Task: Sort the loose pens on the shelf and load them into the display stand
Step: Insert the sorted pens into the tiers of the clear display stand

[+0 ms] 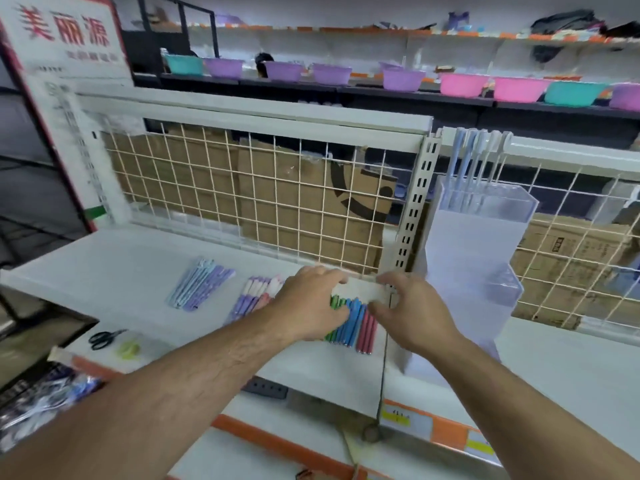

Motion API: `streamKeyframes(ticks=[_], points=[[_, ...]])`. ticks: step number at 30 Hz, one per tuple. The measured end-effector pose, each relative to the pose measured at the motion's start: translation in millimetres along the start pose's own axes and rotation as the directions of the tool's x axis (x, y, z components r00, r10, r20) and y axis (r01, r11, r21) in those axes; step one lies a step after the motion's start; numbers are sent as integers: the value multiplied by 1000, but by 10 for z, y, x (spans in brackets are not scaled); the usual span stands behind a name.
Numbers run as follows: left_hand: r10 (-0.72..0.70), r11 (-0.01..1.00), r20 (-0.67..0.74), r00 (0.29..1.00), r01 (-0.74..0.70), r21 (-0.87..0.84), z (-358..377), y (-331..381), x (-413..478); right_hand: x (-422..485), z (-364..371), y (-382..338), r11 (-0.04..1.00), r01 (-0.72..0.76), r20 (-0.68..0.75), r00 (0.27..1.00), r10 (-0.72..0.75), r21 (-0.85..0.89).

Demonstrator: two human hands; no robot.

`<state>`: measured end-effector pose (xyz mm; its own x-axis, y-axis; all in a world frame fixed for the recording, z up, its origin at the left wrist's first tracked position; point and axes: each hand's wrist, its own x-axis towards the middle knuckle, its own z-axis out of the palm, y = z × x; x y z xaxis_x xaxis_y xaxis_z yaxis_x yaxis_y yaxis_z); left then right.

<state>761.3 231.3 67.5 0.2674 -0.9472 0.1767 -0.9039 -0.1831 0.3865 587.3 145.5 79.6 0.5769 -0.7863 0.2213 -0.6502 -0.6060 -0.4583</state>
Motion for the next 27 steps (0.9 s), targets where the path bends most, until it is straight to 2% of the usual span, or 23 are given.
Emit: streamKeyframes(ticks=[6, 14, 20, 27], points=[[-105, 994, 8, 994, 105, -12, -83, -522, -292, -29, 410, -373, 998, 65, 79, 995, -66, 9], [-139, 990, 15, 990, 139, -13, -296, -1505, -438, 260, 1130, -1085, 996, 89, 133, 987, -92, 26], [-129, 992, 113, 985, 128, 22, -491, -2563, -404, 640, 1848, -1832, 997, 48, 159, 986, -57, 63], [-207, 977, 106, 973, 211, -30, -621, -3539, -222, 983, 2406, -2421, 997, -22, 172, 985, 8, 79]])
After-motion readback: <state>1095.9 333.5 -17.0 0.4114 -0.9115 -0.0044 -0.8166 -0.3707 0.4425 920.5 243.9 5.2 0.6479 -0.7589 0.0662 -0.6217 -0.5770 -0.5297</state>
